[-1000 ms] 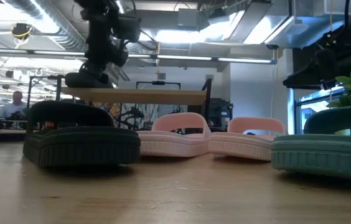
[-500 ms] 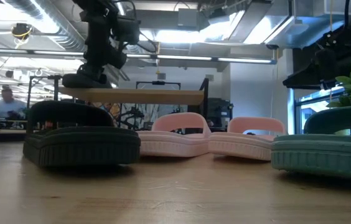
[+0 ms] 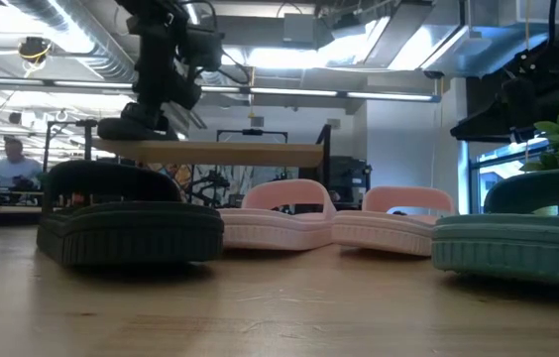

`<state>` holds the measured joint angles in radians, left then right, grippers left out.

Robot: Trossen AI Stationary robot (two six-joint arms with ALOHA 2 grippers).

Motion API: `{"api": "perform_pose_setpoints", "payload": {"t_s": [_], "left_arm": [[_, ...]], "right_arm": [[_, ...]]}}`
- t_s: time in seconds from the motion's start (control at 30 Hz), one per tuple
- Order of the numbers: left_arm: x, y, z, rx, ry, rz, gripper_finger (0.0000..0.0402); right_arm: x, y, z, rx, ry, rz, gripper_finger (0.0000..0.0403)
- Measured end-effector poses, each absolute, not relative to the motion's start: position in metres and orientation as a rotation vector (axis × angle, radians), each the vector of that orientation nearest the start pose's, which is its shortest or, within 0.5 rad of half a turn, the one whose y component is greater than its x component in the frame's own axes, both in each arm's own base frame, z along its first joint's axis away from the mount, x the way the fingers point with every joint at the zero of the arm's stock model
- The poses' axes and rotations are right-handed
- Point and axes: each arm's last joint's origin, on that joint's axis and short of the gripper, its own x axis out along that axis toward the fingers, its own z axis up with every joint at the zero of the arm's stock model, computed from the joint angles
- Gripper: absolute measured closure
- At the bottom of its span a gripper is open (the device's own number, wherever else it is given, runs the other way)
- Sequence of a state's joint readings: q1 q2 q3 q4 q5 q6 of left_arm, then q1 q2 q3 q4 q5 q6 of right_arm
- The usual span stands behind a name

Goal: Pick and place slides into the shelf
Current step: Put the left black slide on the shelf

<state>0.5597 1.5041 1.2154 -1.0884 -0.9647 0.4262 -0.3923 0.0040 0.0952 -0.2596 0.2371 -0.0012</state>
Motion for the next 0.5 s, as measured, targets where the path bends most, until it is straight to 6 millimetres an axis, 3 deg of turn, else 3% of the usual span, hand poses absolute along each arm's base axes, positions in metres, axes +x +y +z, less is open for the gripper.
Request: {"api": "perform_pose_setpoints", "payload": {"t_s": [0.5], "left_arm": [[0.223,0.137,0.312,0.519,1.676,0.924,0.0247]], "right_arm": [[0.080,-0.040,0.170,0.008,0.180,-0.627,0.0197]]}}
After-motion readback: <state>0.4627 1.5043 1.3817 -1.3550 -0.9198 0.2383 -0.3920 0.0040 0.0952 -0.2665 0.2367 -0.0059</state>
